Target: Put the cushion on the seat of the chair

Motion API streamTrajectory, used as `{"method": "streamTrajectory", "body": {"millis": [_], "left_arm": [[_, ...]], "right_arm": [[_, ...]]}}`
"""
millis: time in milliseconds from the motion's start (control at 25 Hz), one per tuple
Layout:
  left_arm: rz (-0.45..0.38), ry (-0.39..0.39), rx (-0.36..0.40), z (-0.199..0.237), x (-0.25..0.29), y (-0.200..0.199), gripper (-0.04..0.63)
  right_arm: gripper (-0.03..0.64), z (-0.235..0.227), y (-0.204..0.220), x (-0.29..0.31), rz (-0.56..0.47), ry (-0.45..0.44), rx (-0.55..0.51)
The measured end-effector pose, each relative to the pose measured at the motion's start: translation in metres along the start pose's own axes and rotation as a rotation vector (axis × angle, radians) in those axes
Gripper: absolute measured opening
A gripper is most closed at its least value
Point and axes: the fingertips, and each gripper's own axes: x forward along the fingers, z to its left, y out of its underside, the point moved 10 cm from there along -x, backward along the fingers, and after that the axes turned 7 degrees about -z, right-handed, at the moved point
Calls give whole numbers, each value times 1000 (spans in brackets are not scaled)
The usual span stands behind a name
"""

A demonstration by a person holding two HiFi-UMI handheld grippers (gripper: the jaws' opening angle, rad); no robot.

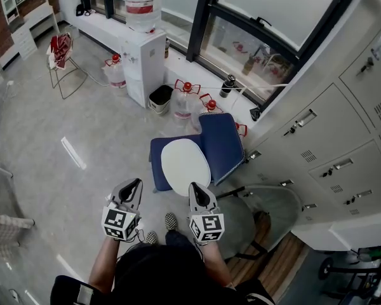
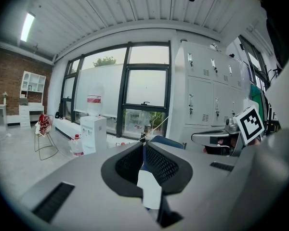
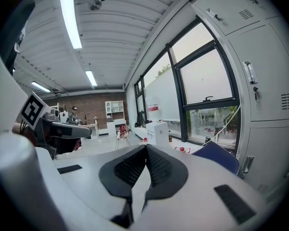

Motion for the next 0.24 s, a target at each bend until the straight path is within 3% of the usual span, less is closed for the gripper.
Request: {"method": "streamTrajectory", "body": {"millis": [240], "left_arm": [[-4, 2, 2, 1, -1, 1, 32]], "right_arm": [[29, 2, 2, 1, 4, 6, -6]]}}
